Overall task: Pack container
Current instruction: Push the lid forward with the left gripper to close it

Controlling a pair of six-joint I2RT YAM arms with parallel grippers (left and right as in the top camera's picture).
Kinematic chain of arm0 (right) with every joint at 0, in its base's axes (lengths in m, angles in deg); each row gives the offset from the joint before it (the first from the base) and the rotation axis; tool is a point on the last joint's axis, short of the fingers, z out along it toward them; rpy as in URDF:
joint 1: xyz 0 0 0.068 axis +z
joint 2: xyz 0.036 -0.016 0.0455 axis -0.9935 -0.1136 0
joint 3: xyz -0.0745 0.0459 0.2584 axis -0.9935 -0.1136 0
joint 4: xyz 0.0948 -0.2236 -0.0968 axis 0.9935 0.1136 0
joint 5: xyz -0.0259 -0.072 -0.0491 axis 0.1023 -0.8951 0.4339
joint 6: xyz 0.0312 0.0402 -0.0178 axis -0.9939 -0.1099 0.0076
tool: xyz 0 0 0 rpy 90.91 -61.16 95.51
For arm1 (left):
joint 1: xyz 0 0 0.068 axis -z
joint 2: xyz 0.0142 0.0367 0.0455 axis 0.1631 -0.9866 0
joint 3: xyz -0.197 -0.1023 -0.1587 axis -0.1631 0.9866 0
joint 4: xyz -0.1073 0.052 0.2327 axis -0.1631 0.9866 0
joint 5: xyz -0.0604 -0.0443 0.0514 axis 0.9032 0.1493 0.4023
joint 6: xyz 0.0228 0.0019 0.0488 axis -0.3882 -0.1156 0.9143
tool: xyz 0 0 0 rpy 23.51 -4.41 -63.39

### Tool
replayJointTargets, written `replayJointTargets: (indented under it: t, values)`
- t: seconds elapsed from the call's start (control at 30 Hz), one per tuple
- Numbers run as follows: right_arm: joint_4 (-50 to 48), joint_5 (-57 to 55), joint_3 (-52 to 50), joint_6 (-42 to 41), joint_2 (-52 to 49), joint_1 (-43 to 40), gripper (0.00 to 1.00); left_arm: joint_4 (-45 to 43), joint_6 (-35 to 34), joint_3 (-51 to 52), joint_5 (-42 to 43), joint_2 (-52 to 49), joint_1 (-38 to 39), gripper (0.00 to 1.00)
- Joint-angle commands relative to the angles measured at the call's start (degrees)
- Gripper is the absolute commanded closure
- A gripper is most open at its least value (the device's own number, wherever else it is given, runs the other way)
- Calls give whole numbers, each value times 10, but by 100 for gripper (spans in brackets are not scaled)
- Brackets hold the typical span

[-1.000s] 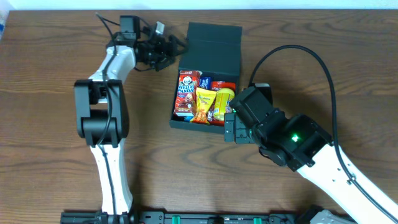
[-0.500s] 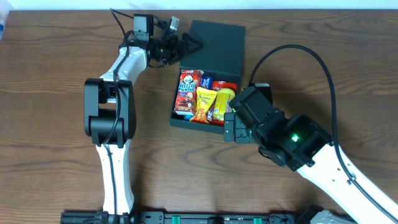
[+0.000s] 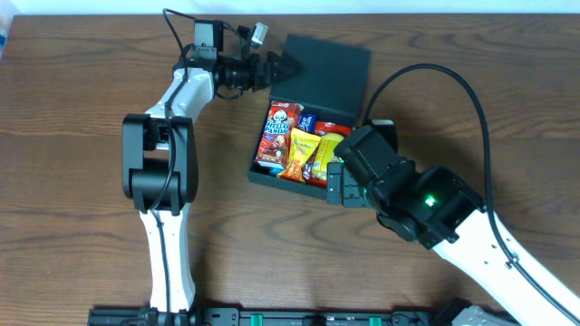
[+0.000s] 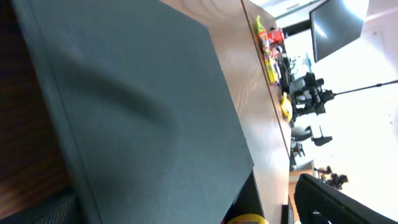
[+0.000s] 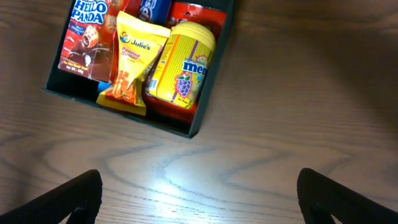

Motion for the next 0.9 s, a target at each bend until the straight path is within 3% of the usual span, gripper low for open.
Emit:
replayJointTargets:
  t: [0.0,0.47,0.87]
  values:
    - [-4,-12,-3,2,-3,4,1,26,59,-7,9,62,3,4]
    - [-27,-12,-3,2,-13,4,1,286,211,-7,-89,219,10,4]
    - [-89,64,-2,41,51,5,1,467,239,-7,-179,319,10,4]
